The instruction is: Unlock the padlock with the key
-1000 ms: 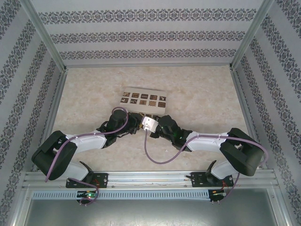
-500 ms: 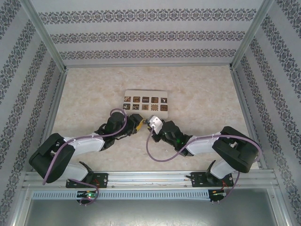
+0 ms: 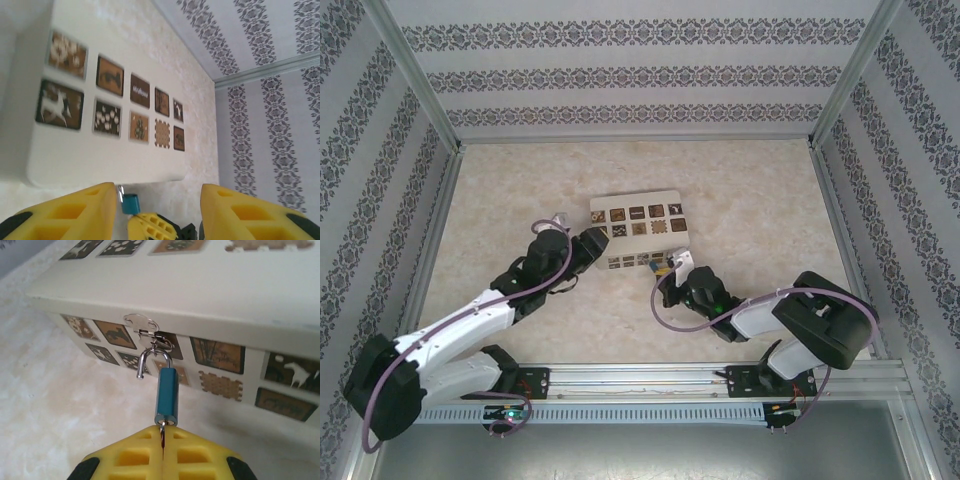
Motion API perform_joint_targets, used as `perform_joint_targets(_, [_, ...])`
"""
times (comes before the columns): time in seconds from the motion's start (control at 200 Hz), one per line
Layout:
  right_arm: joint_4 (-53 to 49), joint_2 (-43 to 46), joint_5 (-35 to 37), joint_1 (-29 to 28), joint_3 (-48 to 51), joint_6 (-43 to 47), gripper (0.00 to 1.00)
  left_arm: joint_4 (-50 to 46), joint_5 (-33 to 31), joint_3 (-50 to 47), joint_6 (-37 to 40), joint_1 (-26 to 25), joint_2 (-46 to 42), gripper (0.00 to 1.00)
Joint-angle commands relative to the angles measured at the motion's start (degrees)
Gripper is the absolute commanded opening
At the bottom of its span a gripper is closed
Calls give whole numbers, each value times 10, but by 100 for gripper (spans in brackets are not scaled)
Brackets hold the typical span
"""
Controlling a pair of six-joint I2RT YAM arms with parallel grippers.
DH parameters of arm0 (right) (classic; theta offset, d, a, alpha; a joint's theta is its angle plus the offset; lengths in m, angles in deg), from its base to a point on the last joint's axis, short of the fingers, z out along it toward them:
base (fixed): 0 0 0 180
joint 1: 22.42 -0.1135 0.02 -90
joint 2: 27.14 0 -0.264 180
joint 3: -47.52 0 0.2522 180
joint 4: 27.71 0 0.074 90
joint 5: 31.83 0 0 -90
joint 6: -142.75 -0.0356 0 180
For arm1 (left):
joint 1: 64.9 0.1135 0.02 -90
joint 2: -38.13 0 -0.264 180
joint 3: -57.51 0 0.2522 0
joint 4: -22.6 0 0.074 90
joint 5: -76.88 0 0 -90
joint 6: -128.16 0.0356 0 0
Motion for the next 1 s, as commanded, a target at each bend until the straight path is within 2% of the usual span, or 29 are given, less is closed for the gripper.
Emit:
perform_joint_targets(0.0, [64,-33,-54,25,18,-113,0,-90,-60,29,114,7,-17,50])
perform_joint_targets(0.26, [169,-135,-91,54,14,-219,0,-110,-84,59,198,12,-15,55])
perform_joint_targets(0.39, [186,-167,-96,54,2,-230,0,-112,-83,61,203,17,-16,56])
perform_joint_targets(0.545, [178,-166,-86,62,7,-230,0,-115,-81,56,197,21,-18,56])
perform_joint_targets(0.764, [164,-143,-87,71,22,-215,15,-122,-75,48,199,29,-24,57])
perform_joint_targets(0.994, [61,-45,-69,81,35,-175,33,-147,-32,76,223,67,-18,59])
